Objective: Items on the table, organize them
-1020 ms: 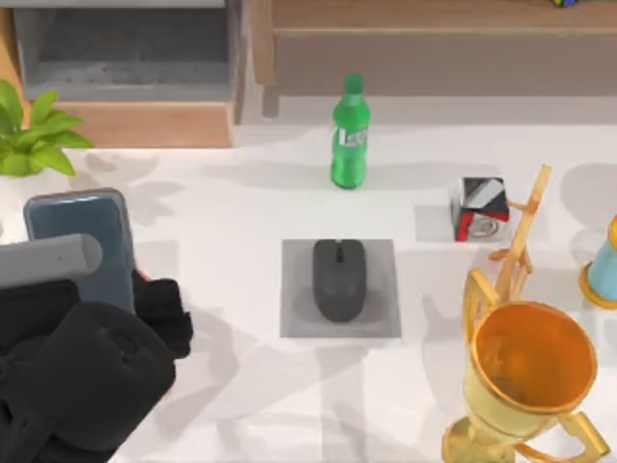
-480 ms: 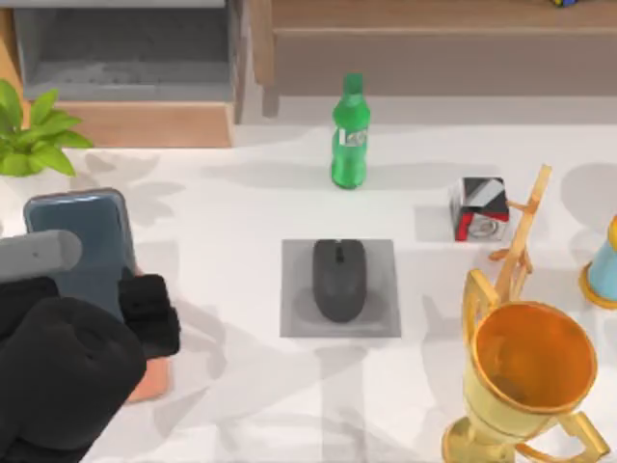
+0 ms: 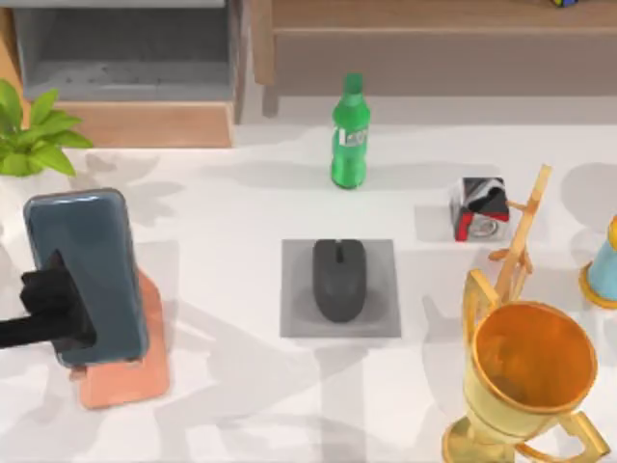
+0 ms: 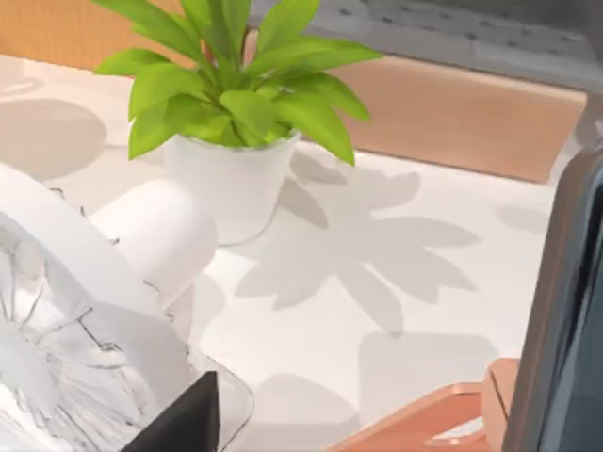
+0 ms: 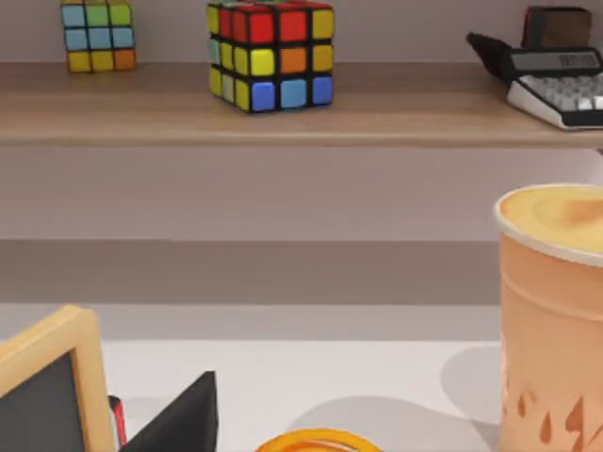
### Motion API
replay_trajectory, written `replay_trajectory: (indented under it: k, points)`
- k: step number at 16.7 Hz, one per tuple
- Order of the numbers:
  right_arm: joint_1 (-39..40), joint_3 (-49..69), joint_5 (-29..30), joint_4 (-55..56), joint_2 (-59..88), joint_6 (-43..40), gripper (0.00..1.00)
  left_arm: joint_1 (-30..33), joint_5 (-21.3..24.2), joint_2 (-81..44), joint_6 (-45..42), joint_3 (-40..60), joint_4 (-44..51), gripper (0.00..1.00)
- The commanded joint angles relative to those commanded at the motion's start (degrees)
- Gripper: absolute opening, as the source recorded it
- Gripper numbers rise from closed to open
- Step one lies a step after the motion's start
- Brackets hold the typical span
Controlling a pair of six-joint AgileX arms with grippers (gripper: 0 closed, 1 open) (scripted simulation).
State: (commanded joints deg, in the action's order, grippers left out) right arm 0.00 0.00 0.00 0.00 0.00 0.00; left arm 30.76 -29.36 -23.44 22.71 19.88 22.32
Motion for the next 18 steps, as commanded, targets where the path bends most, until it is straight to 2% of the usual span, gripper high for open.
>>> replay_trajectory:
  k: [5, 9, 12, 18]
  points:
    - [0.00, 0.00, 0.00, 0.00, 0.00, 0.00, 1.00, -16.98, 16.04, 13.68, -14.72, -9.88, -9.82, 1.00]
    - [0.00, 0.00, 0.00, 0.00, 0.00, 0.00, 1.00, -27.13, 25.87, 20.96, -21.13, -16.95, -18.52, 1.00]
    - [0.00, 0.00, 0.00, 0.00, 0.00, 0.00, 1.00, -30.60, 29.21, 23.33, -22.66, -19.74, -22.14, 1.00]
    - [0.00, 0.00, 0.00, 0.00, 0.00, 0.00, 1.00, -30.76, 29.36, 23.44, -22.71, -19.88, -22.32, 1.00]
